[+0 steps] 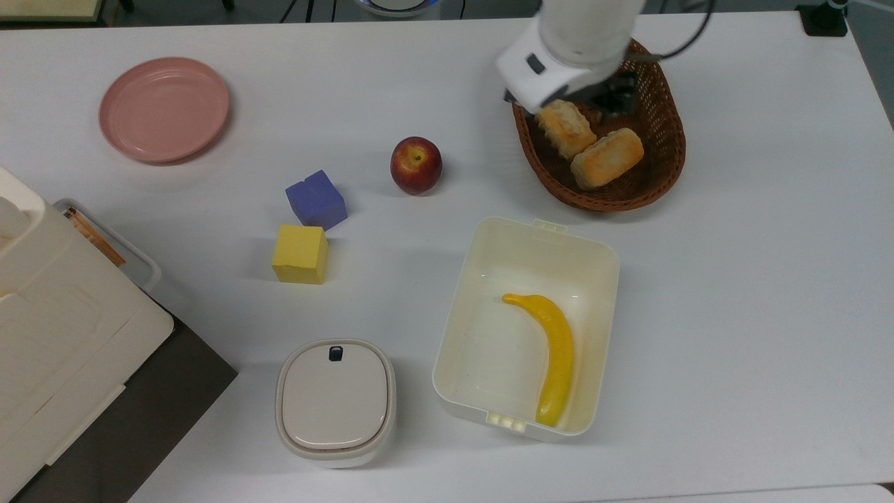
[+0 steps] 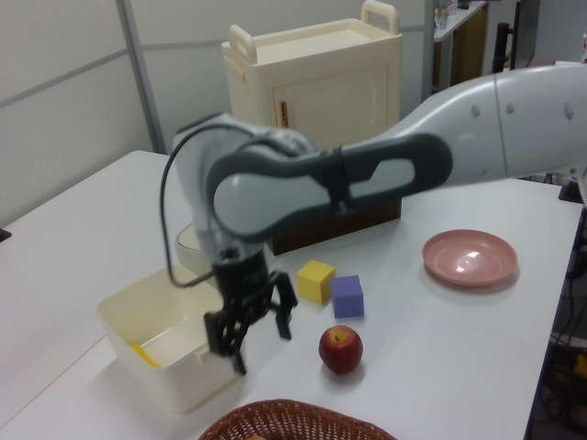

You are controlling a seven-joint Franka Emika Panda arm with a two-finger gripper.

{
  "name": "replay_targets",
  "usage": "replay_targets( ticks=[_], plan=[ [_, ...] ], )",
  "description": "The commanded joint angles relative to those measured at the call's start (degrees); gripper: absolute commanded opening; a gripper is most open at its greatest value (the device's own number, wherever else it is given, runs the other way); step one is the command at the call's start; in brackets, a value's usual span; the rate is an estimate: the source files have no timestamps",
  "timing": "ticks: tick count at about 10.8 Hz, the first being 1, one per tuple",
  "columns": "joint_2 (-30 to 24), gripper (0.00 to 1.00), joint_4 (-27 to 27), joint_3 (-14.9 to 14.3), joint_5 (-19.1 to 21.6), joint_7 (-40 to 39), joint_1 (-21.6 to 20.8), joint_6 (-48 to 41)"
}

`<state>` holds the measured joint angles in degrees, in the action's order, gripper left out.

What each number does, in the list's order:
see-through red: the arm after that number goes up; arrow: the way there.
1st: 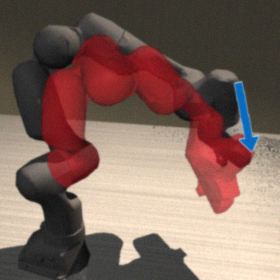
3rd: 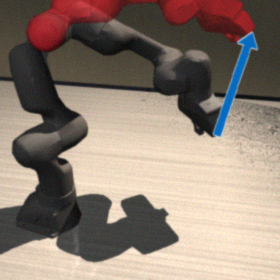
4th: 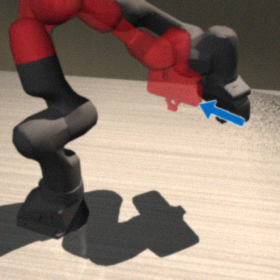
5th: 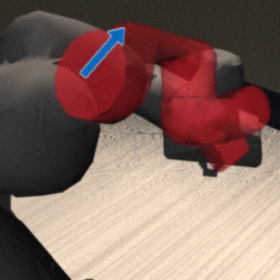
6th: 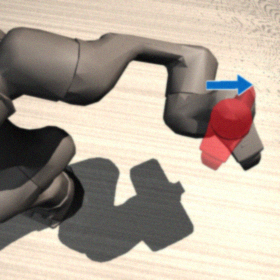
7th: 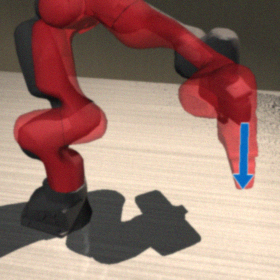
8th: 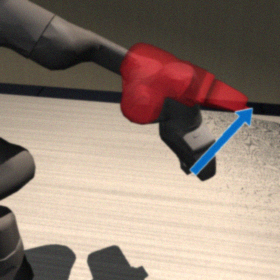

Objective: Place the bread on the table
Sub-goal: 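Move the open gripper over the wicker basket toward the bread rolls, then lower the gripper and close it on the shorter bread roll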

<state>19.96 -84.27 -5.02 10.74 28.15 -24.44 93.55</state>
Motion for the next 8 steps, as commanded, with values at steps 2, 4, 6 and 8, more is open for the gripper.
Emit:
replay_targets(
  ticks=[2, 4, 6, 8],
  plan=[
    [5.7, 1.0, -0.7, -0.5, 1.0, 8.0, -5.9, 8.5],
    [7.7, 1.0, -1.2, -0.6, 0.8, 8.7, -7.4, 9.2],
    [7.7, 0.82, -2.6, -0.5, 0.2, 8.2, -7.6, 9.2],
    [7.7, 0.76, -3.4, -0.5, 0.1, 8.1, -8.1, 9.0]
  ],
)
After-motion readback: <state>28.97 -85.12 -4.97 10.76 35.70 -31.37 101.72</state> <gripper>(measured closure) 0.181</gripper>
